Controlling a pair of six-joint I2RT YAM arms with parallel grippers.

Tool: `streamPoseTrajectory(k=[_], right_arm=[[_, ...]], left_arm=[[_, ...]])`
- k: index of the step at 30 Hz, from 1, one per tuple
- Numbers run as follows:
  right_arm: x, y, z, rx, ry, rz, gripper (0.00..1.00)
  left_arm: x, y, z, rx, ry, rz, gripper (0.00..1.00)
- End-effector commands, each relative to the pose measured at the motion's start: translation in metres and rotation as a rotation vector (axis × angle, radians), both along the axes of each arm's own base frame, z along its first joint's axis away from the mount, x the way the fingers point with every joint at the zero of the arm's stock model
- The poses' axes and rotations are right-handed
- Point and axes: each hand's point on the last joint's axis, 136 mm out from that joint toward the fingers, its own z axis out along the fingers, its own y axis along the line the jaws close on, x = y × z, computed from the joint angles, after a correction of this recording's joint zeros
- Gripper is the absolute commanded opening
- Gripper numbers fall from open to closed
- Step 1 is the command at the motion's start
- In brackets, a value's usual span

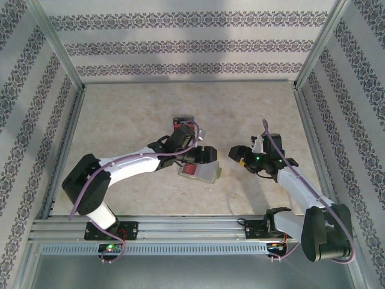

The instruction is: Take the credit cards out of the card holder

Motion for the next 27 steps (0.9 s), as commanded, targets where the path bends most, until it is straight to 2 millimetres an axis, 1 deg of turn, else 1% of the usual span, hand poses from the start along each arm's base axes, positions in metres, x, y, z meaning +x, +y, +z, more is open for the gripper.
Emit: streamPoseTrajectory(k=[1, 4, 7, 10, 13, 16, 18, 21, 27], right_arm=[[0.003, 0.018, 0.026, 0.103, 0.011, 0.033, 0.69], [0.007, 0.029, 0.04, 0.124, -0.009, 0.042, 0.68], [0.008, 0.05, 0.051, 0.125, -0.032, 0.071, 0.68], [0.008, 0.073, 0.054, 0.138, -0.037, 0.082, 0.69], [0.008, 0.096, 0.052, 0.14, -0.041, 0.081, 0.68], [0.009, 0.114, 0.044, 0.105, -0.04, 0.079, 0.68], [0.011, 0.125, 0.036, 0.092, -0.014, 0.081, 0.64], [0.014, 0.136, 0.018, 0.097, 0.033, 0.062, 0.6], [0.016, 0.155, -0.008, 0.102, 0.085, 0.076, 0.54]], left_arm=[[0.004, 0.038, -0.016, 0.078, 0.021, 0.06, 0.67], [0.011, 0.06, -0.019, 0.071, 0.034, 0.107, 0.66], [0.016, 0.076, -0.024, 0.043, 0.057, 0.141, 0.62], [0.022, 0.086, -0.03, 0.011, 0.083, 0.163, 0.55], [0.026, 0.094, -0.038, 0.003, 0.101, 0.171, 0.47], [0.031, 0.098, -0.044, -0.005, 0.113, 0.173, 0.4], [0.035, 0.097, -0.048, -0.017, 0.123, 0.167, 0.35], [0.04, 0.093, -0.053, -0.029, 0.132, 0.15, 0.29], [0.044, 0.083, -0.067, -0.045, 0.168, 0.108, 0.21]])
